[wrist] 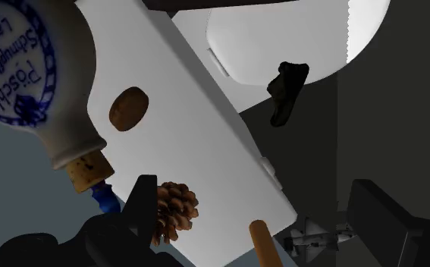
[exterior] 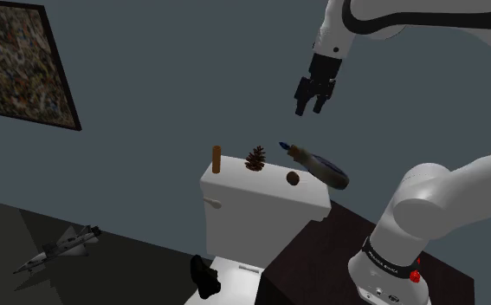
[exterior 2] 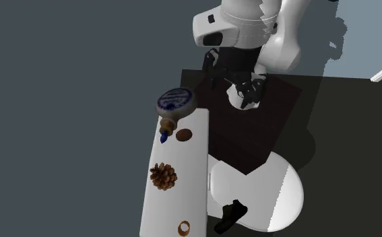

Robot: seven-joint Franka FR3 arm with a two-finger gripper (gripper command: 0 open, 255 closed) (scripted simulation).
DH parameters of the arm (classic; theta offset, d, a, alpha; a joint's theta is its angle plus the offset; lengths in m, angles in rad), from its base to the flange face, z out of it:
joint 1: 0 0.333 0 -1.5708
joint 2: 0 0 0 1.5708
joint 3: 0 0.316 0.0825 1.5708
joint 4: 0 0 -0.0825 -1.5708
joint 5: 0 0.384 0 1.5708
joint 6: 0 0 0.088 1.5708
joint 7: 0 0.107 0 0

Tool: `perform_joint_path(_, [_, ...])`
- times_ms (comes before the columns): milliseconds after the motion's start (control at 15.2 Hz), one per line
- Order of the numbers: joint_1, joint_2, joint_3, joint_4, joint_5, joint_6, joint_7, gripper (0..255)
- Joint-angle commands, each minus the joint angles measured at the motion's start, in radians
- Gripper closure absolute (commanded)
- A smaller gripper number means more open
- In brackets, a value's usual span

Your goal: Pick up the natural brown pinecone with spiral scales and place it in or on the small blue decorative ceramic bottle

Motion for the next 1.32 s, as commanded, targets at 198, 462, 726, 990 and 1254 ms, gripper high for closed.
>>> perform_joint_path(198, [-0.009,0.074,-0.012,-0.022,-0.009,0.098,-0.012,0])
perform_joint_path(462, [-0.020,0.187,-0.028,-0.031,-0.018,0.225,-0.027,0])
perform_joint_path(726, [-0.030,0.314,-0.045,-0.018,-0.022,0.343,-0.042,0])
perform_joint_path(990, [-0.038,0.451,-0.062,0.017,-0.021,0.450,-0.058,0])
perform_joint_path(1254, [-0.045,0.595,-0.079,0.073,-0.012,0.542,-0.076,0])
